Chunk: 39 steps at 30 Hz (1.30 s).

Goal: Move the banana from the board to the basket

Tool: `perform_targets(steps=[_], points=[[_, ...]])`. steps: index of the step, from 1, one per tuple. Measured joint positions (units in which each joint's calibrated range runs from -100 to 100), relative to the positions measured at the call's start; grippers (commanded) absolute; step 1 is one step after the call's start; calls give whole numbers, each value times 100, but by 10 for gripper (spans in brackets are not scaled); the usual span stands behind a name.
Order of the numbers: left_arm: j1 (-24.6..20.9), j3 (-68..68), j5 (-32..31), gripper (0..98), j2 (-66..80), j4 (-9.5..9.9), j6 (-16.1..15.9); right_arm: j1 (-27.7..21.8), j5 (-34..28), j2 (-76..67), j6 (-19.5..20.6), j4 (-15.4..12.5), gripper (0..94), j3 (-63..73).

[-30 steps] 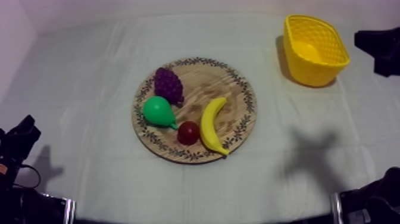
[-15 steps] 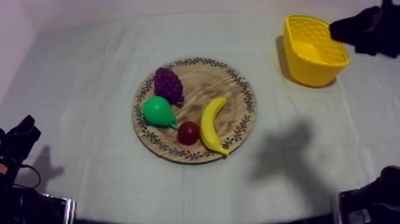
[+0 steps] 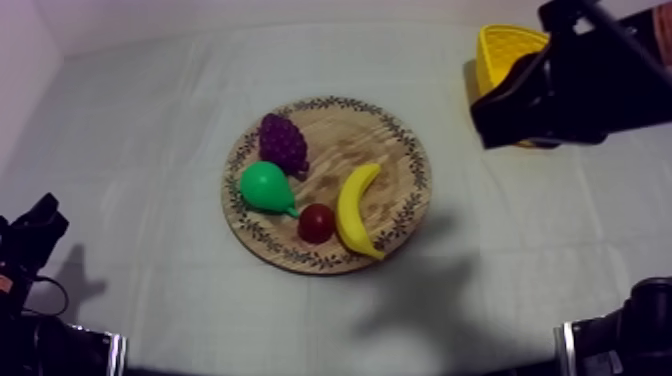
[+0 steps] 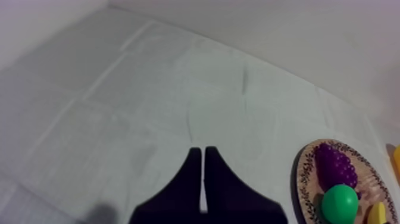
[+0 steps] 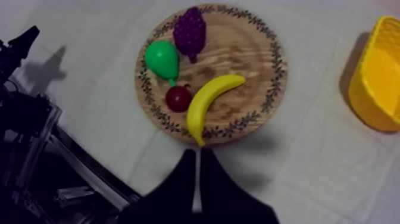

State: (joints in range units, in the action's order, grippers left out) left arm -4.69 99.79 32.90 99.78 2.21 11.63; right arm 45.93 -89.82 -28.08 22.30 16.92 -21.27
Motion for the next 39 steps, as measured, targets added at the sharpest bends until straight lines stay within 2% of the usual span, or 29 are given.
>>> perform_targets(steps=[6,14,28,39], points=[[0,0,0,1,0,0,0,262,-118,462,319,62,3,222],[0,0,0,1,0,0,0,266,48,1068,652,122,3,311],[0,0,0,1,0,0,0,162,304,1776,628,149,4,412],[0,0,0,1,0,0,0,172,329,1927,720,131,71,419]])
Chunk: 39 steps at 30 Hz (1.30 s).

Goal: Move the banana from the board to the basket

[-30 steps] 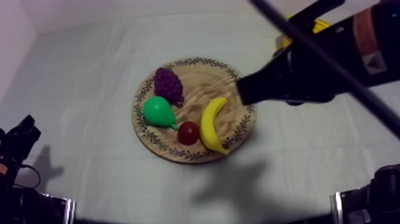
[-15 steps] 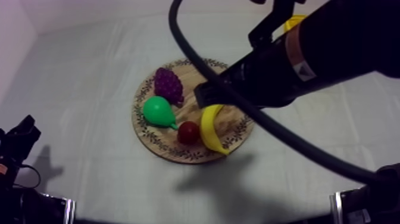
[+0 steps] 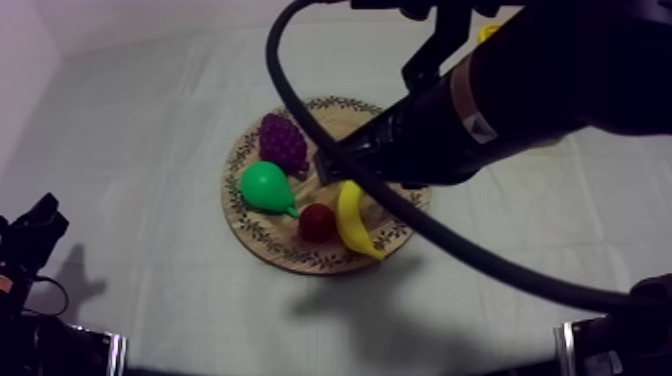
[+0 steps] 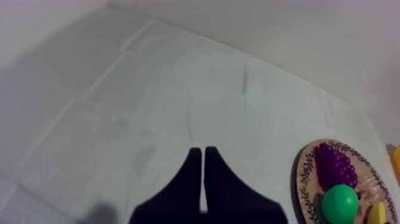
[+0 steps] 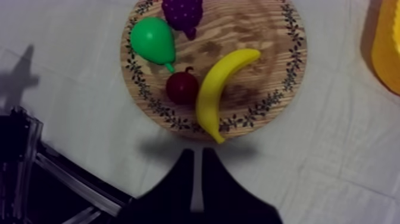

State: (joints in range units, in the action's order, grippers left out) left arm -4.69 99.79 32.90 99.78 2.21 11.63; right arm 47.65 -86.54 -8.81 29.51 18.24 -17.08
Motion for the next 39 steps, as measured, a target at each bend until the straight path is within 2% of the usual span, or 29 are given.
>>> perform_targets(steps=[4,7,16,19,26,39], points=[[0,0,0,1,0,0,0,20,8,29,20,15,100,-8],[0,0,0,1,0,0,0,29,38,47,19,21,159,-46],[0,0,0,1,0,0,0,28,140,96,-22,-77,453,-154],[0,0,0,1,0,0,0,-14,191,109,-22,-150,521,-202],[0,0,0,1,0,0,0,-72,380,152,-46,-230,568,-295],[0,0,0,1,0,0,0,-384,1194,568,-109,-346,560,-675]])
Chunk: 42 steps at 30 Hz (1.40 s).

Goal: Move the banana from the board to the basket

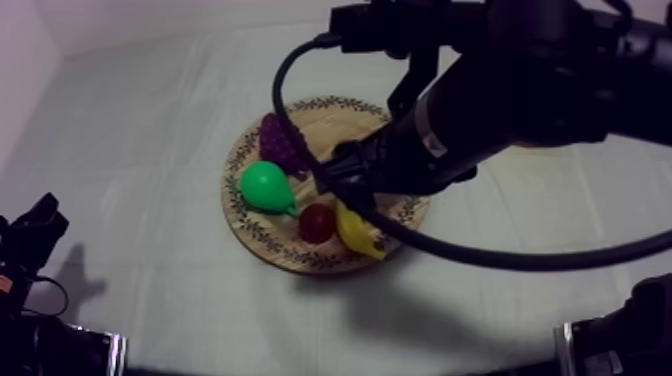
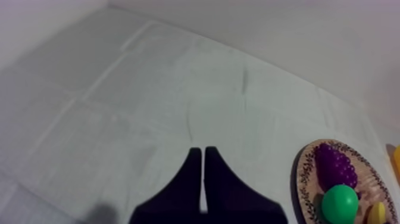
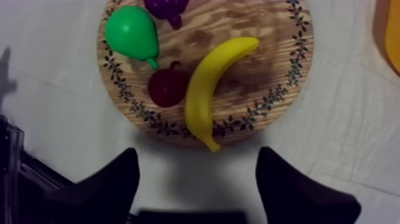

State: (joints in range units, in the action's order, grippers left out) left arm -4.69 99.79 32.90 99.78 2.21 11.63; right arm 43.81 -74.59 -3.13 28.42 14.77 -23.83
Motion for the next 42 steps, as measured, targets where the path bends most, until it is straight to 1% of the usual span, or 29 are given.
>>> perform_targets(steps=[5,9,11,14,19,28,42], points=[[0,0,0,1,0,0,0,-89,314,312,-4,-55,557,-54],[0,0,0,1,0,0,0,-155,434,582,-10,-131,562,-9],[0,0,0,1,0,0,0,-204,559,729,-10,-136,568,49],[0,0,0,1,0,0,0,-290,720,951,-10,-225,582,118],[0,0,0,1,0,0,0,-401,956,1344,29,-262,607,257],[0,0,0,1,0,0,0,-456,1052,1959,197,-319,613,493],[0,0,0,1,0,0,0,-675,1204,2842,425,-297,590,1016]])
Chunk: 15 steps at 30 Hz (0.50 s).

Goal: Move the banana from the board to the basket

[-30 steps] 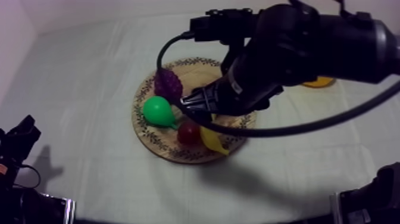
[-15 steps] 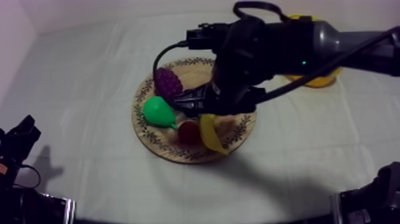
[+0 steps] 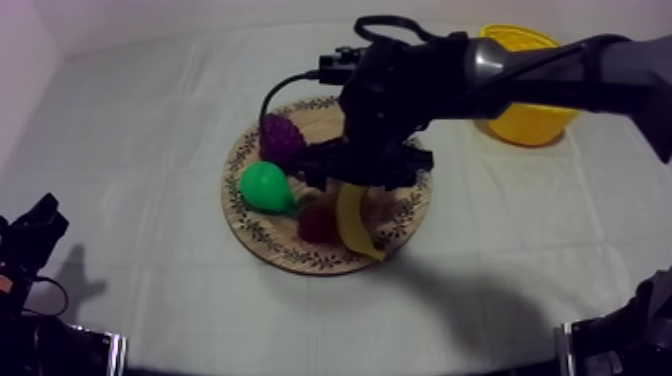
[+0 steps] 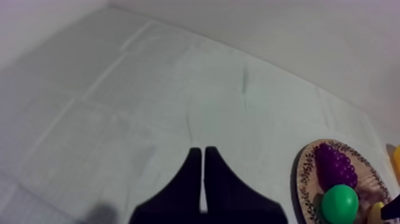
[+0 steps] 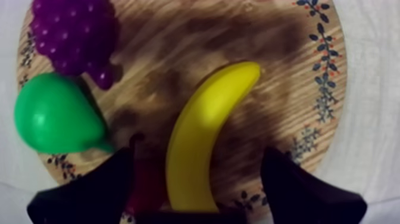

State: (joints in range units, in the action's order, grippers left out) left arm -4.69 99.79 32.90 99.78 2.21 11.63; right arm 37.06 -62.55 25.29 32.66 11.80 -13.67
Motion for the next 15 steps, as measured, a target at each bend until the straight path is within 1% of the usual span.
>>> perform_targets(steps=[6,15], points=[[0,0,0,1,0,0,0,15,-221,422,75,21,572,330],[0,0,0,1,0,0,0,59,-972,956,19,212,499,874]])
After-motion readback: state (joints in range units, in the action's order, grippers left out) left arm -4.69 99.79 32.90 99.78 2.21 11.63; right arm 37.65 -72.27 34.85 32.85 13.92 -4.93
